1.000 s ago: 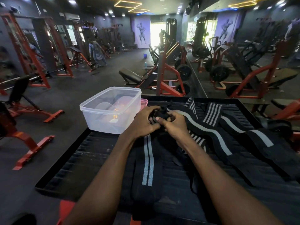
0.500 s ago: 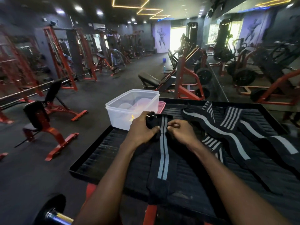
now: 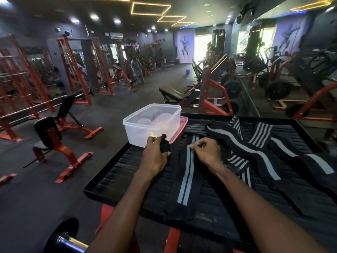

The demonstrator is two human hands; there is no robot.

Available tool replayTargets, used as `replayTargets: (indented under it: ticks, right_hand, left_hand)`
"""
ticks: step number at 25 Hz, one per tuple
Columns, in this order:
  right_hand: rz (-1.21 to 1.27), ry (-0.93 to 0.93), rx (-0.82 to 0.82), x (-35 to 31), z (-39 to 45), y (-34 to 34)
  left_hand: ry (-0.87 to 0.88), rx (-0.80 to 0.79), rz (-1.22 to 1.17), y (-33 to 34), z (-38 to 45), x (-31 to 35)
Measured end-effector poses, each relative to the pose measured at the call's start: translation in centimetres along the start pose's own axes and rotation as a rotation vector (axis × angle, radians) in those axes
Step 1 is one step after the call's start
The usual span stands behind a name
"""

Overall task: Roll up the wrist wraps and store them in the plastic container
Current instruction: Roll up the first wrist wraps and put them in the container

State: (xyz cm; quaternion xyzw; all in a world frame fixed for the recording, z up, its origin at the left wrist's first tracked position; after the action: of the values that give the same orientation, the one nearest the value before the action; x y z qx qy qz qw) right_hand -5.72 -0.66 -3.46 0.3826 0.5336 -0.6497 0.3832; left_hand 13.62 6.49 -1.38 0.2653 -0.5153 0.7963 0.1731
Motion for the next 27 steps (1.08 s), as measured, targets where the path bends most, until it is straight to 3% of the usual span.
replayTargets:
  ticks: [3,9,13,15,18,22,27]
  right_hand:
    - [0.088,0.082,0.030,0.2,0.4,-0.8]
    - [0.134,0.116,-0.064,0.5,0.5,-0.6]
    - [0.207,0.113,-0.009,0.5,1.1,-0.6]
    - [0.269,0.132,0.003,0.6,1.5,-0.9]
    - [0.310,0.141,-0.018,0.6,1.7,-1.5]
    - [0.290,0.112,-0.006,0.3,1.6,-1.6]
    - [0.527,0.183,-0.050,-0.3,2.0,-2.8]
  left_hand:
    - [-0.031,0.028,0.031,-0.1,-0.2,0.1]
    - [-0.090,0.207,0.105,-1.1,-0.3,2.1]
    - [0.161,0.382,0.064,-1.1,-0.1,5.4]
    - [0.173,0.253,-0.046,0.3,1.1,6.7]
    - [0.022,-0.005,-0.094,3.6,2.7,7.3]
    - [-0.216,-0.071,-0.229,6.1,4.1,7.3]
    - [-0.682,-0.440,-1.019,8.4,4.9,5.6]
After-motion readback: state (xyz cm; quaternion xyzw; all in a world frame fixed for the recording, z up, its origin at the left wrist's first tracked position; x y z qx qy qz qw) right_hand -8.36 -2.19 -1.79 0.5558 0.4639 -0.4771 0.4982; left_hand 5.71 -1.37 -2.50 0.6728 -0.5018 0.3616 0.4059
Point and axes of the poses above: each hand's wrist, its own z-axis towards the middle knuckle, its own y-axis out of the palm, x = y × z, the point moved 3 cm from there along z, towards the middle knuckle, and after that the axes turned 1 degree about -y, right-handed, at the moved point
